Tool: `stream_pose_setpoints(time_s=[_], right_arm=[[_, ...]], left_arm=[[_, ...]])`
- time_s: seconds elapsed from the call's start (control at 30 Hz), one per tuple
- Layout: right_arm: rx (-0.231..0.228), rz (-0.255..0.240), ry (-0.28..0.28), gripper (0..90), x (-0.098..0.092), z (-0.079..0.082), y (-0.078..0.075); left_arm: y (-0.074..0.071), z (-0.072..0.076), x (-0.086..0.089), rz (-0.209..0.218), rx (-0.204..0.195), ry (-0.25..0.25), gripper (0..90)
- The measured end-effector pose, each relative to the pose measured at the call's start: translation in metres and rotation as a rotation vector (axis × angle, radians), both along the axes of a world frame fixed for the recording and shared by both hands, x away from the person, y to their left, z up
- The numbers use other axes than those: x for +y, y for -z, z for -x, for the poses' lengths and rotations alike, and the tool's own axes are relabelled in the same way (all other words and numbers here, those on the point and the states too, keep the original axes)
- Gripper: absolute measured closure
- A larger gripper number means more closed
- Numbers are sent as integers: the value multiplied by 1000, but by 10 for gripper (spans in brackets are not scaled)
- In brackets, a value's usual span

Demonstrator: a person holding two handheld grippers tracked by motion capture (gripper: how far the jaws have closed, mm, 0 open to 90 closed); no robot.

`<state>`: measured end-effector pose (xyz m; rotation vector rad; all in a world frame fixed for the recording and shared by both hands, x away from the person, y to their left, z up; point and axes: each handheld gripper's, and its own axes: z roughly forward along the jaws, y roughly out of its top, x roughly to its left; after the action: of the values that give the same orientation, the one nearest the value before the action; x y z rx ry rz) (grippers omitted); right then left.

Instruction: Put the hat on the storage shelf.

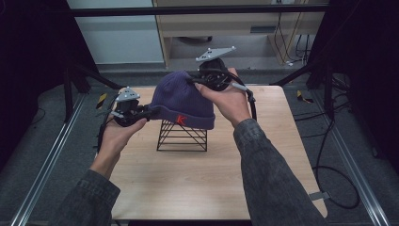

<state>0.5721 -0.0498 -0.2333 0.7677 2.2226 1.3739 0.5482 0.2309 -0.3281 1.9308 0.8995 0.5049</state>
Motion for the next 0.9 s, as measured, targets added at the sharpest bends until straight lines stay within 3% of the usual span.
stream_pose_setpoints(time_s=[0.9], right_arm=[[17,40,-31,796,9,6,13]], left_arm=[[18,5,11,-4,27,-3,694]])
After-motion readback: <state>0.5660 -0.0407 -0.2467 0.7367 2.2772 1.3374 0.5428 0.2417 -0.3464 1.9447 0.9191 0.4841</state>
